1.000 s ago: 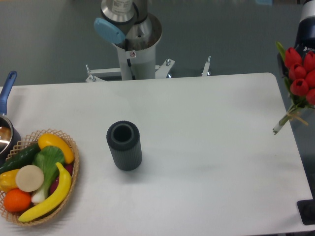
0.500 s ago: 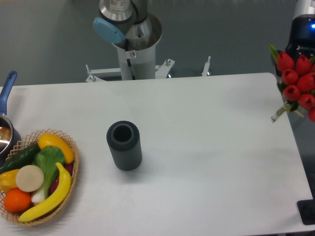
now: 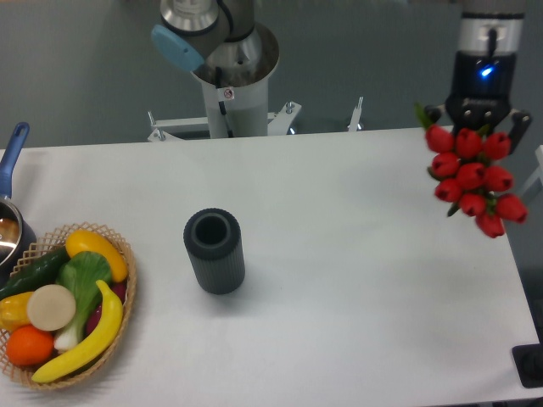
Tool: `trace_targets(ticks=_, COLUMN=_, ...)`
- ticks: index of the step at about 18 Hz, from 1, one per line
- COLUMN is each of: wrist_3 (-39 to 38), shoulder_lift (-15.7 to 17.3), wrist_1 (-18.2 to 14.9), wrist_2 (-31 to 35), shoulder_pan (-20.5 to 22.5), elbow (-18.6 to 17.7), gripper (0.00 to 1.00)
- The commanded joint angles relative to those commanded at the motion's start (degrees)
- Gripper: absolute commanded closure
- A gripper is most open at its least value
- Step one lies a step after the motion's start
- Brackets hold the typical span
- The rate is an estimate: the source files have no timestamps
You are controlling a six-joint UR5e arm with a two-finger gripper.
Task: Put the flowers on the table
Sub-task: 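Lower the held tulips and lay them on the table beside the black cup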
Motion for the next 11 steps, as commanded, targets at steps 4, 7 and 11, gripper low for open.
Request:
trace_targets(ticks=4, wrist_3=0.2, shoulder_lift=-0.9, wrist_1=-0.8, wrist_2=9.3, shoulder_pan=-4.7, elbow=-0.4, gripper=0.49)
trace_targets(ticks=7, wrist_3=0.2, shoulder_lift=-2.9, wrist_1=-0.7, wrist_2=13.1, shoulder_pan=-7.6, elbow=-0.8, gripper=0.49)
trace_targets(ticks=11, wrist_3=0.2, shoulder_lift=-4.9, wrist_1=-0.7, wrist_2=17.2, shoulder_pan=-10.1, elbow=-0.9, gripper=0.49)
